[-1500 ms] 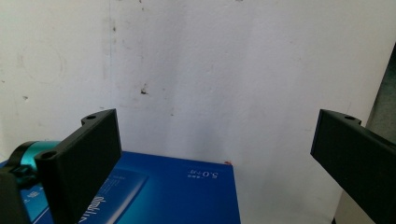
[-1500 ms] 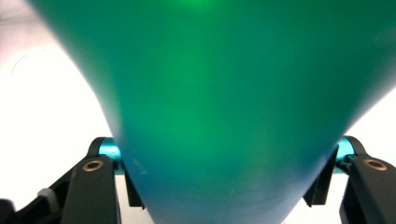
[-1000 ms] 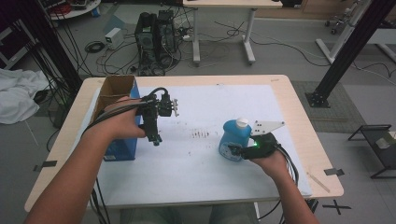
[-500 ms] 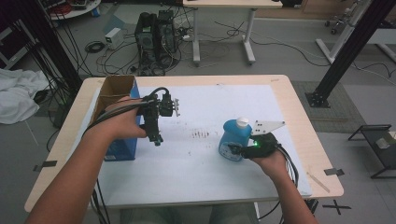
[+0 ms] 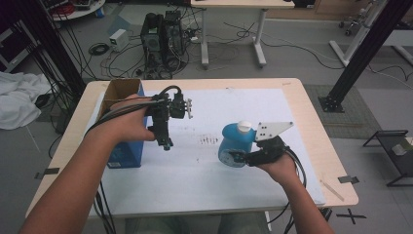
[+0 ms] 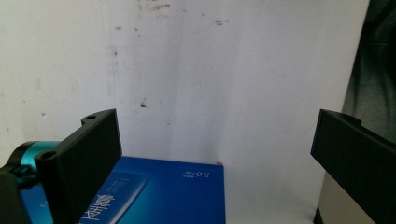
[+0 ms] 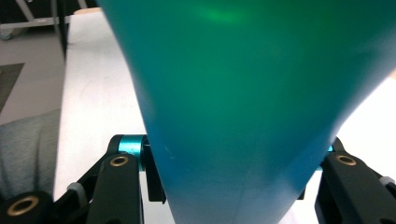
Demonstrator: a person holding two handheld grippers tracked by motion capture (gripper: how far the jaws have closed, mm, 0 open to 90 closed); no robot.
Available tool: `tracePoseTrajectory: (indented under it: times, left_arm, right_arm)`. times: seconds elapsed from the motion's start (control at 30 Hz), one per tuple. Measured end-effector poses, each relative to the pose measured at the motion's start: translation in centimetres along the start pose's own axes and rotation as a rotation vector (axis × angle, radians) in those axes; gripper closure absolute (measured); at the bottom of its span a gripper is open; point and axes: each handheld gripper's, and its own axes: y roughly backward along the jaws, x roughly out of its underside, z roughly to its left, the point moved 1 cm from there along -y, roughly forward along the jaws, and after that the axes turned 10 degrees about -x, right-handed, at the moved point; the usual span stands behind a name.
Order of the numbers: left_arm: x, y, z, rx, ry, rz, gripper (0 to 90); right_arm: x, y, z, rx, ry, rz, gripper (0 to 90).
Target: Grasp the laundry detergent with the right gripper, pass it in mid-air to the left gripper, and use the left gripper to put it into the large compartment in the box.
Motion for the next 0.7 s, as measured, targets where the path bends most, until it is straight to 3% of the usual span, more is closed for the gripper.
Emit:
tracePoseTrajectory:
  times: [0.33,0.43,0.7]
  left_arm:
    - [-2.1,1.7,-2.0,0.013,-0.071,-0.040,1.7]
    - [-2.7,1.9,-2.4,0.020,-0.087,-0.045,1.7]
    - [-4.0,2.3,-3.0,0.048,-0.136,-0.053,1.7]
  right_arm:
    - [-1.5,-2.5,0.9,-0.069,0.079,0.036,46.1]
    - [-1.8,-3.2,1.5,-0.091,0.063,0.057,46.1]
    - [-2.7,-5.0,2.0,-0.135,0.111,0.062,46.1]
